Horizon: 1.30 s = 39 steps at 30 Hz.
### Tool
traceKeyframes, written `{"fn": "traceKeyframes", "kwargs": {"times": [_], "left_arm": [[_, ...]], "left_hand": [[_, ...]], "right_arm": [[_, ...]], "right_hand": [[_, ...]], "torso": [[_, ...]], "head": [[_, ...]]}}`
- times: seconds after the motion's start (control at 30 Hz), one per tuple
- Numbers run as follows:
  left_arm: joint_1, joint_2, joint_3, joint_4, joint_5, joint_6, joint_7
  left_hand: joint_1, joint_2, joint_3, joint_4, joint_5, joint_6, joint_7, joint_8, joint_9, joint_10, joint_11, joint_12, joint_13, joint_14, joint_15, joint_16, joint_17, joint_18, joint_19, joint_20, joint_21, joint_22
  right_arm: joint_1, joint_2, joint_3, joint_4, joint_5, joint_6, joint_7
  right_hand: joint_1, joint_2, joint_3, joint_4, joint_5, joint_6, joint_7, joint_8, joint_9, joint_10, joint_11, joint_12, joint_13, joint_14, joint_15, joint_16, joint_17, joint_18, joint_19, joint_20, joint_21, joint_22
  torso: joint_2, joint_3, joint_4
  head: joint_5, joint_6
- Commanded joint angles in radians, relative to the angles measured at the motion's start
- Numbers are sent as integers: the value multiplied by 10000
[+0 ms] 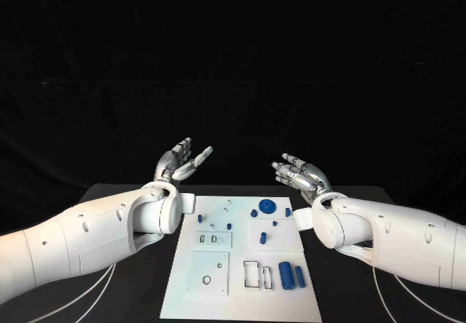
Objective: Assemble the parts on the task board
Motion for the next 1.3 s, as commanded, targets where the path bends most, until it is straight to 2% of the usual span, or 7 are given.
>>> {"fn": "traceKeyframes", "kwargs": {"times": [0.03, 0.2, 0.23, 0.33, 0.47, 1.0, 1.3], "left_arm": [[21, 30, 3, -10, -34, 644, 228], [21, 30, 3, -10, -34, 644, 228], [93, -649, 2, 539, -25, 899, 297], [119, -760, 2, 636, -58, 985, 310], [144, -907, 0, 815, -156, 1058, 298], [216, -1795, 3, 2084, -533, 1449, 89], [332, -2353, 43, 3081, -740, 1723, -26]], "left_hand": [[550, 35, 106, 144, 88, 304, 899, 99, 50, 337, 161, 107, 44, 240, 186, 98, 63, 208, 120, 149, 98, 38], [878, 460, 464, 113, 11, 1358, 1143, 386, 238, 1493, 459, 293, 152, 1235, 305, 337, 236, 393, 776, 141, 317, 152], [975, 610, 587, 97, -15, 2001, 1216, 574, 355, 2102, 562, 372, 193, 1850, 357, 490, 338, 496, 1246, 146, 472, 226], [1036, 676, 656, 86, -20, 2451, 1224, 712, 439, 2551, 589, 436, 224, 2425, 362, 648, 434, 588, 1761, 142, 644, 308], [1463, 896, 1010, 0, -76, 5797, 1188, 1822, 1072, 6812, 440, 1384, 518, 6514, -82, 2059, 1208, 1299, 5173, 108, 1993, 873], [2184, 429, 1933, -38, -111, 6963, 731, 2245, 1214, 8728, -111, 1184, 424, 8341, -719, 2849, 2062, 1385, 6667, -343, 2743, 1009], [2164, 219, 2193, -25, -128, 7092, 696, 2253, 1231, 8993, -165, 952, 414, 8554, -805, 3025, 2374, 1390, 7047, -523, 3045, 1118]], "right_arm": [[135, 49, -104, -169, -640, 1791, -539], [246, 77, -211, -289, -734, 2137, -645], [425, -299, -203, -287, -4208, 516, -301], [492, -342, -195, -351, -5235, 289, -421], [595, -399, -185, -425, -6508, 219, -691], [1153, -620, -146, -241, -11091, 1142, -2281], [1355, -516, -121, -4, -14391, 1892, -3839]], "right_hand": [[1259, -144, 377, -765, 23, 1604, 1619, 476, 407, 2113, -53, 329, 170, 2310, -170, 526, 331, 440, 1488, 73, 508, 245], [1823, -286, 615, -1326, -28, 3972, 1465, 1228, 949, 5197, -347, 841, 338, 4730, -551, 1194, 669, 831, 3665, 38, 1223, 542], [1851, -330, 642, -1378, -50, 4263, 1432, 1315, 1006, 5372, -397, 854, 324, 4868, -599, 1232, 683, 881, 3774, 41, 1271, 549], [1992, -462, 760, -1565, -124, 5364, 1269, 1669, 1238, 5915, -560, 949, 320, 5301, -767, 1384, 740, 1023, 4160, 11, 1460, 602], [2035, -640, 945, -1692, -223, 6085, 1114, 1910, 1339, 6665, -785, 1046, 314, 5903, -981, 1608, 820, 1085, 4695, -123, 1744, 693], [1965, -1080, 1120, -1775, -125, 7193, 610, 2211, 1528, 8484, -1349, 736, 332, 7564, -1629, 2201, 1347, 1061, 6117, -799, 2698, 1072], [1702, -1573, 532, -1560, 529, 7385, 290, 2123, 1671, 9156, -1846, 392, 603, 10943, -2576, 4974, 3541, 1003, 8682, -1872, 5643, 2767]], "torso": [[5, -1, 1], [5, -1, 1], [368, -104, 69], [427, -91, 94], [535, -95, 110], [1294, -200, 215], [1713, -286, 319]], "head": [[2, 1], [2, 1], [-216, 104], [-259, 117], [-302, 154], [-513, 289], [-680, 295]]}}
